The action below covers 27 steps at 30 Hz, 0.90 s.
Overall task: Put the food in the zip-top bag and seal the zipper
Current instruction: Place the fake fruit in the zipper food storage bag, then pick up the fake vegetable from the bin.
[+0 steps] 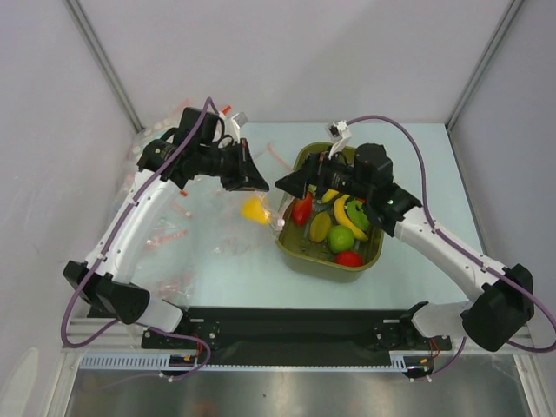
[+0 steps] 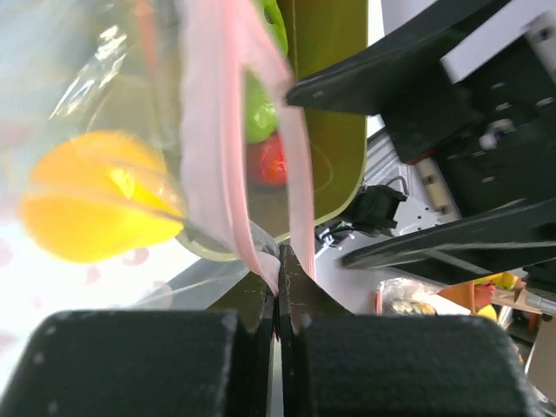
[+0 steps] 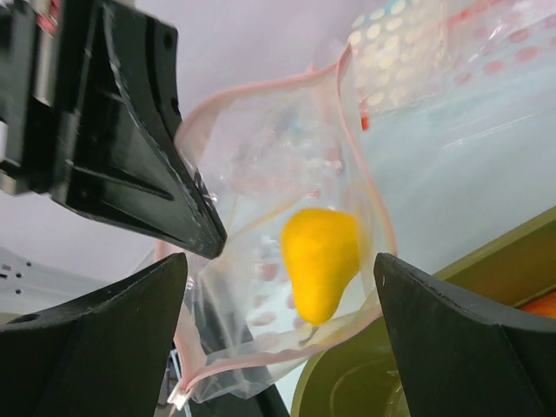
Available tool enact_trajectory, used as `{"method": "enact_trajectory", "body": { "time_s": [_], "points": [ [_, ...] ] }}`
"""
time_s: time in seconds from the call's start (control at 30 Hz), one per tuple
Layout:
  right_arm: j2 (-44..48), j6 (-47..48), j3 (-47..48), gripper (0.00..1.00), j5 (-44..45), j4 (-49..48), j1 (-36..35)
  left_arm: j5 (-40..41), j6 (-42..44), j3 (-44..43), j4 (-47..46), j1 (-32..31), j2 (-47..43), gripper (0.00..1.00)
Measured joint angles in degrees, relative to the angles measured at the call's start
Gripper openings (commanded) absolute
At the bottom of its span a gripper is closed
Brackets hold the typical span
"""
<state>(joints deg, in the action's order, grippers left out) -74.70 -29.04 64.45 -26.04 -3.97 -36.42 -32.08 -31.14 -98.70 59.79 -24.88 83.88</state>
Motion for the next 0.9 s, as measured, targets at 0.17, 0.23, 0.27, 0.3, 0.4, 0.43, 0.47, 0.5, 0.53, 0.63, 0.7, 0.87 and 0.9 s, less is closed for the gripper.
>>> {"method": "enact_trajectory", "body": {
  "time_s": [0.17, 0.23, 0.27, 0.3, 0.4, 0.43, 0.47, 0.5, 0.53, 0.63, 0.7, 0.87, 0.9],
  "points": [
    [1.5, -2.3, 1.4, 0.85, -0.8, 2.2, 4.5, 1.8, 1.0, 0.7, -0.2, 0.1, -0.3, 0.0],
    [1.7, -2.6, 2.6, 0.81, -0.6, 5.4, 7.6, 3.0, 1.6, 0.5, 0.5, 0.2, -0.3, 0.0],
    [1.6, -2.8, 3.6, 0.75, 0.0, 8.0, 9.1, 3.7, 1.8, 0.2, 1.3, 0.2, -0.2, 0.0],
    [1.3, -2.8, 4.9, 0.71, 0.6, 10.7, 10.5, 4.7, 2.2, -0.6, 2.3, 0.2, 0.2, 0.0],
    [0.3, -2.4, 8.5, 0.58, 5.0, 17.9, 13.6, 7.5, 3.0, -3.6, 4.7, 0.2, 1.5, 0.0],
    [0.1, -2.3, 9.2, 0.57, 6.5, 20.2, 14.5, 8.5, 3.2, -4.6, 5.3, 0.2, 2.0, 0.0],
    [0.0, -2.3, 9.5, 0.56, 8.3, 22.1, 15.2, 9.7, 3.3, -5.4, 5.8, 0.2, 2.6, 0.0],
    [-0.1, -2.3, 9.6, 0.56, 9.8, 24.1, 15.7, 10.6, 3.3, -5.9, 6.1, 0.2, 3.0, 0.0],
    [-0.3, -2.3, 9.6, 0.58, 12.4, 26.6, 16.1, 11.4, 3.4, -6.2, 6.4, 0.3, 3.4, 0.0],
    [-1.9, -2.8, 10.0, 0.64, 18.7, 31.5, 16.3, 14.3, 3.9, -7.3, 7.8, 0.3, 4.6, 0.0],
    [-4.1, -3.5, 11.3, 0.67, 24.0, 35.0, 16.3, 16.4, 4.7, -9.3, 9.1, 0.3, 5.9, 0.0],
    [-9.9, -5.8, 13.8, 0.67, 33.7, 40.7, 16.3, 21.4, 6.6, -14.8, 11.5, 0.3, 8.8, 0.0],
    [-10.6, -6.2, 14.0, 0.67, 34.9, 41.4, 16.3, 21.9, 6.8, -14.9, 11.6, 0.3, 9.0, 0.0]
  ]
}}
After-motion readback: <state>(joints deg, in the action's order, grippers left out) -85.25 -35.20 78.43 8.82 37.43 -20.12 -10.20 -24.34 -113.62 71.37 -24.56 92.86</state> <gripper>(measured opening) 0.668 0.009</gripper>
